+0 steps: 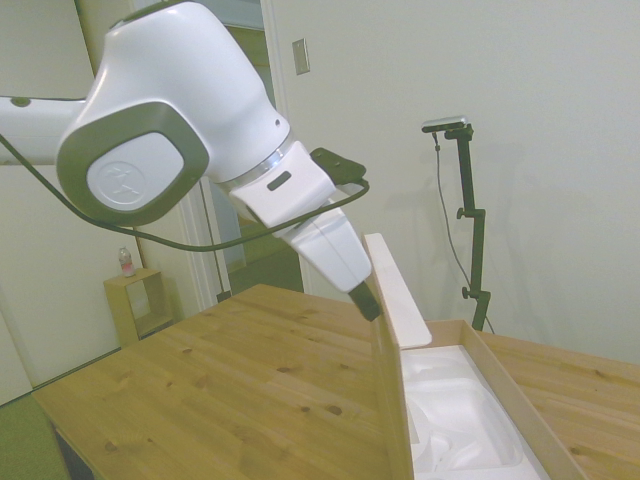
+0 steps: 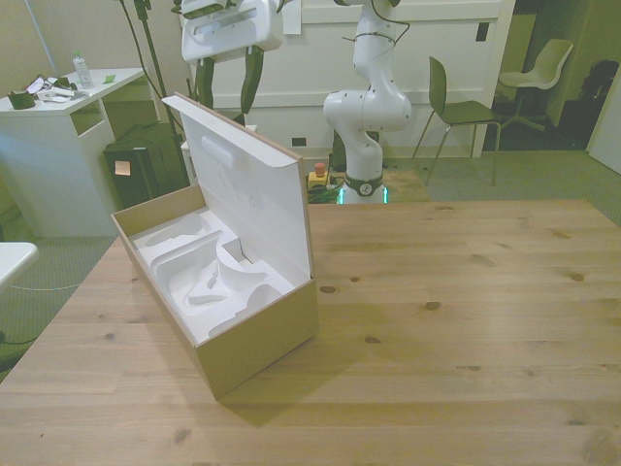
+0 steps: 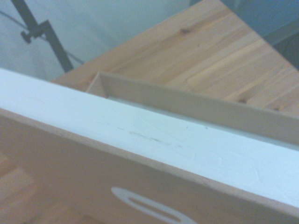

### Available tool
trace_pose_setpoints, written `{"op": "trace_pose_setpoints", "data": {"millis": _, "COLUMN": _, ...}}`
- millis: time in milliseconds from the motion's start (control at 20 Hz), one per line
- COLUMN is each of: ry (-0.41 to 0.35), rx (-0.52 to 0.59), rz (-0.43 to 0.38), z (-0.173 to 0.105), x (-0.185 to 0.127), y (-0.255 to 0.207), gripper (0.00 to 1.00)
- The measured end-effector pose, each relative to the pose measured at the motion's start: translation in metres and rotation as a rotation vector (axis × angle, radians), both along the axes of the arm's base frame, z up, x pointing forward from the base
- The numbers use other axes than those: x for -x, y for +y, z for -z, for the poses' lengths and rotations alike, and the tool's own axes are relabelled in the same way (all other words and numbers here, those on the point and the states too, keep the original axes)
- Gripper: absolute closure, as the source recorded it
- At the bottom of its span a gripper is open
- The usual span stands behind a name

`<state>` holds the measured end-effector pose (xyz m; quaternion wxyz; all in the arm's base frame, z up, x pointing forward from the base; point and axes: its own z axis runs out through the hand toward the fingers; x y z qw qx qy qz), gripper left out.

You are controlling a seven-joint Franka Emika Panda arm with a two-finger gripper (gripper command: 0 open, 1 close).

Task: Close the box

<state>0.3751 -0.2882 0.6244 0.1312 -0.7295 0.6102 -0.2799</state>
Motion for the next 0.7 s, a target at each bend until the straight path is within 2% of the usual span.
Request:
{"op": "trace_pose_setpoints", "data": {"millis": 100, "ry": -0.021, "rx": 0.014, "rz": 0.027, "z": 0.005, "x": -0.008, "y": -0.006, "gripper": 0.00}}
{"op": "trace_pose_setpoints", "data": {"millis": 250, "ry": 0.011, "rx": 0.006, "rz": -0.012, "z": 0.019, "x": -0.021, "y": 0.007, "gripper": 0.00}}
{"op": "trace_pose_setpoints", "data": {"millis": 450, "ry": 0.116, "rx": -0.043, "rz": -0.194, "z": 0.047, "x": -0.032, "y": 0.069, "gripper": 0.00}}
{"op": "trace_pose_setpoints", "data": {"millis": 700, "ry": 0.300, "rx": -0.090, "rz": -0.418, "z": 0.093, "x": -0.018, "y": 0.160, "gripper": 0.00}}
